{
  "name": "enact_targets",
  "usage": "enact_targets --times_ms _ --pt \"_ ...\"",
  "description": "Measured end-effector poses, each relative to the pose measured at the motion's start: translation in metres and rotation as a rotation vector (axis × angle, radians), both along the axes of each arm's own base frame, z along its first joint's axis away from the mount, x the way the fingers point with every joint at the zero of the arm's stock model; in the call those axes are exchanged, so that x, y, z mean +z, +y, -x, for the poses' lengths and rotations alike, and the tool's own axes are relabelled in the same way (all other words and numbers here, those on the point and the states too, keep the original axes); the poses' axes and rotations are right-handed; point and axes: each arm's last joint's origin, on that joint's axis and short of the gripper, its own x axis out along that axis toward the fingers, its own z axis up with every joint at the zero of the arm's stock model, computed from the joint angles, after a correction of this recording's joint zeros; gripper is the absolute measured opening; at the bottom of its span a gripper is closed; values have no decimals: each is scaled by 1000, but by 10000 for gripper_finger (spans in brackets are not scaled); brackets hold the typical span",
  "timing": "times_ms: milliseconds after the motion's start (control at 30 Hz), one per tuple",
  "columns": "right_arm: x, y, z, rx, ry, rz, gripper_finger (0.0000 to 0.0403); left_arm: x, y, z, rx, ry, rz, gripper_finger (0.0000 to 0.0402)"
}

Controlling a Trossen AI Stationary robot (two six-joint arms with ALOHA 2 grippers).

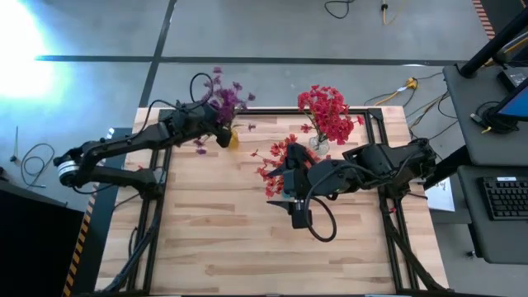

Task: Sort flowers into vase by color
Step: Put the violet flowers into the yellow vase

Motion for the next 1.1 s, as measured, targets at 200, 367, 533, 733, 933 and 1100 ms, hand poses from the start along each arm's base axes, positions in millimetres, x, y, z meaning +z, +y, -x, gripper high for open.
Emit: enact_targets --times_ms 200,367,533,733,933,1100 --pt "0 0 0 0 0 0 292 -8 4 -7 1 26 15 0" --pt "0 0 0 0 0 0 292 -12 5 -10 1 40 23 0" --pt "0 0 0 0 0 0 292 -11 5 -9 2 39 24 0" --pt "0 0 0 0 0 0 292 -5 2 -4 6 15 19 0" --pt "0 0 0 0 0 0 292 -5 2 -3 5 18 21 4" --pt "0 0 0 0 0 0 292 -6 2 -3 5 23 24 31"
